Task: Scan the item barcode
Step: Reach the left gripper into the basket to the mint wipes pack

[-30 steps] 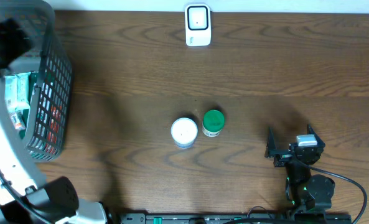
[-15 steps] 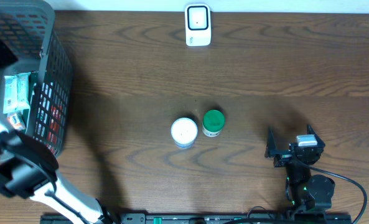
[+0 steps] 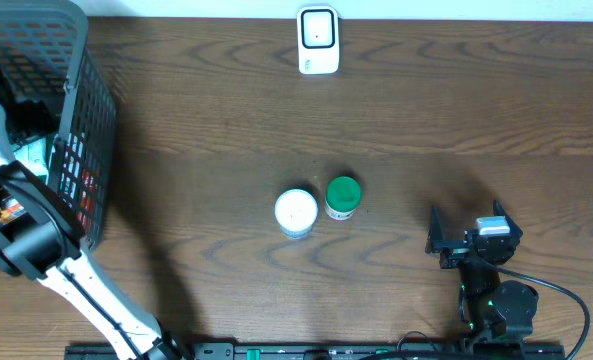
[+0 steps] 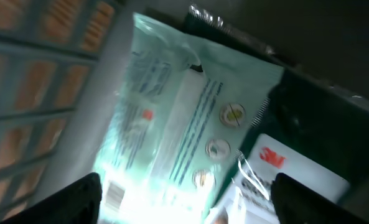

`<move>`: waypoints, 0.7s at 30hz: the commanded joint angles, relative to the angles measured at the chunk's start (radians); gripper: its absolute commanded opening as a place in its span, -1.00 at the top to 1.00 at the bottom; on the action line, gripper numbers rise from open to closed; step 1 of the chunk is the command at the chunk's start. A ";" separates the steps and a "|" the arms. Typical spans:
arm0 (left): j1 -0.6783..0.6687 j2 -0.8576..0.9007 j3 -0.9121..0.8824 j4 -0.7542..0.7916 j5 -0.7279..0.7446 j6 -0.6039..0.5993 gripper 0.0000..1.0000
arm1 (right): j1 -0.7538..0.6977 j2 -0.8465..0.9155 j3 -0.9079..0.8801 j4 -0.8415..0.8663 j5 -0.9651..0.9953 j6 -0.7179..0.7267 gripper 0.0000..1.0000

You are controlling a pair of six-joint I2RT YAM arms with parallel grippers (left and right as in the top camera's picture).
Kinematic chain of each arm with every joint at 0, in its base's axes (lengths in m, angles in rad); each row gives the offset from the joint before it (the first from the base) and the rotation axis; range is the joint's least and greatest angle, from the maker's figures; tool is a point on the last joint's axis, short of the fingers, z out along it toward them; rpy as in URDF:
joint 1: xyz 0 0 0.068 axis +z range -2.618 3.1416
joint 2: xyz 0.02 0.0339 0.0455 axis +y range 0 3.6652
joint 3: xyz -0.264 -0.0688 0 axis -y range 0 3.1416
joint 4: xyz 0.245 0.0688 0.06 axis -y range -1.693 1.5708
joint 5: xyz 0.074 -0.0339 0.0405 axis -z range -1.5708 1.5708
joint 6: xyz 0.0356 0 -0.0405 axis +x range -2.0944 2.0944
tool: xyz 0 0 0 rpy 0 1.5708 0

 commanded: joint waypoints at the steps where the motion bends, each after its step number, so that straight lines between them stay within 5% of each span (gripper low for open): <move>1: 0.001 0.049 0.003 0.001 -0.026 0.075 -0.58 | 0.000 -0.002 -0.001 -0.004 0.002 0.012 -0.99; 12: -0.001 0.098 -0.001 0.035 -0.089 0.079 -0.29 | 0.000 -0.002 -0.001 -0.004 0.002 0.012 -0.99; 18: -0.004 0.093 -0.001 0.043 -0.113 0.079 0.15 | 0.000 -0.002 -0.001 -0.004 0.002 0.012 -0.99; 21: -0.004 0.092 0.000 0.045 -0.137 0.079 0.21 | 0.000 -0.002 -0.001 -0.004 0.002 0.012 -0.98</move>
